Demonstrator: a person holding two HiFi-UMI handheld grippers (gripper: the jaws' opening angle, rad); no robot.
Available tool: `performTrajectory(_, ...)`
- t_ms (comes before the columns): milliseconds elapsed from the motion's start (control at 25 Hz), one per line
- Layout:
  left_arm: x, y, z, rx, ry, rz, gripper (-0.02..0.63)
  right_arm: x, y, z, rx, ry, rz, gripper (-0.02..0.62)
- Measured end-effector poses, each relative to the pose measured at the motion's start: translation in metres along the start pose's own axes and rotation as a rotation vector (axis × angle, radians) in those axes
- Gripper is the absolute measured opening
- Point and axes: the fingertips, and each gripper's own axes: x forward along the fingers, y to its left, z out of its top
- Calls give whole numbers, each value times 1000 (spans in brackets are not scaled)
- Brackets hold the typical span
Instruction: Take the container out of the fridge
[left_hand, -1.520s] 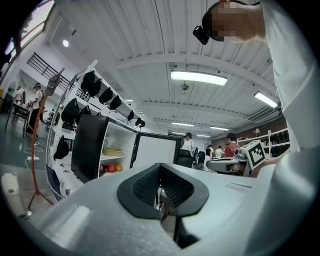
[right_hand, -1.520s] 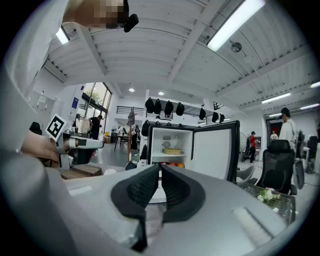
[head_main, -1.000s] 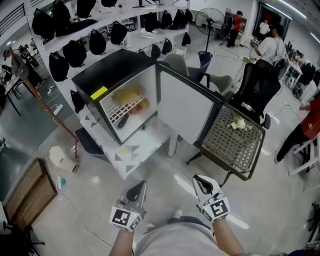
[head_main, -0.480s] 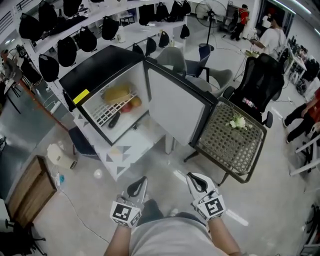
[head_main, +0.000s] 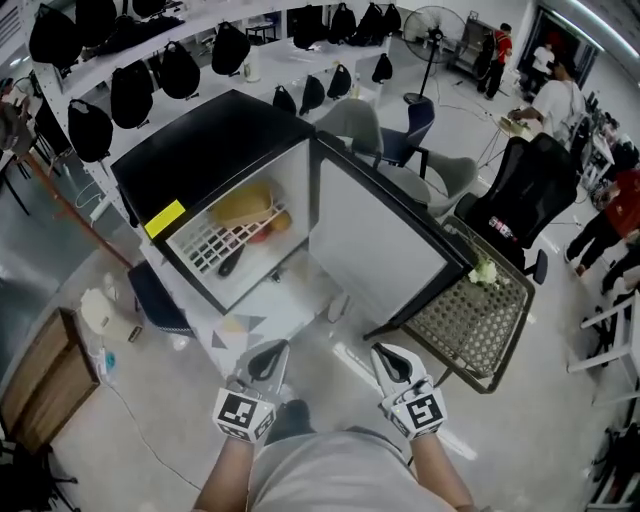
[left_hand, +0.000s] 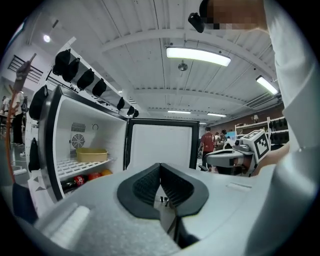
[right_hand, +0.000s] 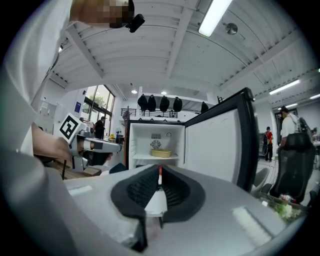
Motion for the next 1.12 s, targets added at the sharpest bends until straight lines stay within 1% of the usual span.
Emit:
performTrajectory(120,17,36,3,14,8,-9,9,42,-2,4,-12,14,-1,18)
performTrajectory(280,34,80,6,61,35,-17,9,97,-5,7,-17,29,-4,18)
performTrajectory(440,45,121,3,48,60,-27,9,148,-4,10,-13,31,2,18)
performTrajectory(560,51,144,4,43,58,-40,9,177,-3,11,-16,48,1,18)
performTrajectory(720,60,162,3,39,56,-51,9,200,-6,7,-12,84,-5,18)
performTrajectory(840,69,167,3,57,62,-54,9,212,-12,5,-10,110,3,18)
performTrajectory(1040,87,176,-5,76,108,-24,9,226,-27,2,0,138,32,18)
performTrajectory(1120,99,180,-7,97,132,-11,9,232,-36,2,-2,143,49,18)
